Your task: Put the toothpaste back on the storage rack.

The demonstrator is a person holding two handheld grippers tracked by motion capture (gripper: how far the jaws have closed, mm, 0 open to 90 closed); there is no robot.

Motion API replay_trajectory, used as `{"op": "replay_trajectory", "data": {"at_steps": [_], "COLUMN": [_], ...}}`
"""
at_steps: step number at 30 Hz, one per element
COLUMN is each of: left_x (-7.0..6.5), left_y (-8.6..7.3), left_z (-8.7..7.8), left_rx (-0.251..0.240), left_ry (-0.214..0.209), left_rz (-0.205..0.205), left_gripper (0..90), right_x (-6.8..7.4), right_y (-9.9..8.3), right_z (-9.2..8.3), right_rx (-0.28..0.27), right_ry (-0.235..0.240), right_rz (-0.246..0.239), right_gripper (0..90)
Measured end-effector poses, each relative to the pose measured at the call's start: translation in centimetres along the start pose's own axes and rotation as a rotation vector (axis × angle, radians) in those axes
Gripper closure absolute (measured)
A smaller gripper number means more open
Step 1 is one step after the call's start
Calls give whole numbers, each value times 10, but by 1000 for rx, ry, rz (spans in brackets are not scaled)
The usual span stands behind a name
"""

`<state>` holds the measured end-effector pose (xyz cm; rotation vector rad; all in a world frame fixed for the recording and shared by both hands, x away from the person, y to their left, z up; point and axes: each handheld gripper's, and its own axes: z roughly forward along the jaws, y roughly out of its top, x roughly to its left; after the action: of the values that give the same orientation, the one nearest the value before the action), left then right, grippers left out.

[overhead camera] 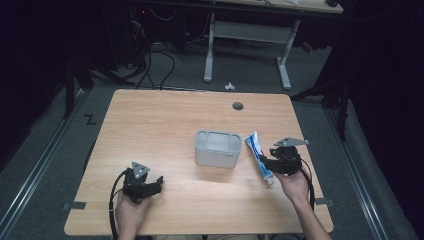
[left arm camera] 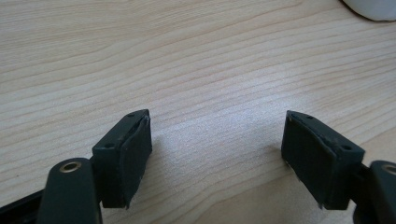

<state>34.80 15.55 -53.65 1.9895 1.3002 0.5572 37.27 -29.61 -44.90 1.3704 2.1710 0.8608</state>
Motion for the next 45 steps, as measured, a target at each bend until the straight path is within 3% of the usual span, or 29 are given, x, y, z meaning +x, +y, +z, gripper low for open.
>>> {"op": "replay_trajectory", "data": {"at_steps": [9, 15, 30, 40, 45], "left_x": [0, 0, 0, 0, 0], "left_y": [0, 0, 0, 0, 0], "left_z": [0, 0, 0, 0, 0], "left_rx": [0, 0, 0, -1, -2], "left_ry": [0, 0, -1, 0, 0], "left_rz": [0, 0, 0, -1, -1], "left_gripper": [251, 251, 250, 250, 250], "right_x": [-6, -9, -20, -22, -26], "right_y": [16, 24, 44, 52, 51], "right_z": [12, 20, 44, 67, 80], "right_rx": [41, 56, 125, 220, 272], "right_ry": [-4, 34, 61, 45, 48], "right_rz": [-1, 39, 122, 124, 158], "right_gripper": [466, 443, 398, 383, 374]}}
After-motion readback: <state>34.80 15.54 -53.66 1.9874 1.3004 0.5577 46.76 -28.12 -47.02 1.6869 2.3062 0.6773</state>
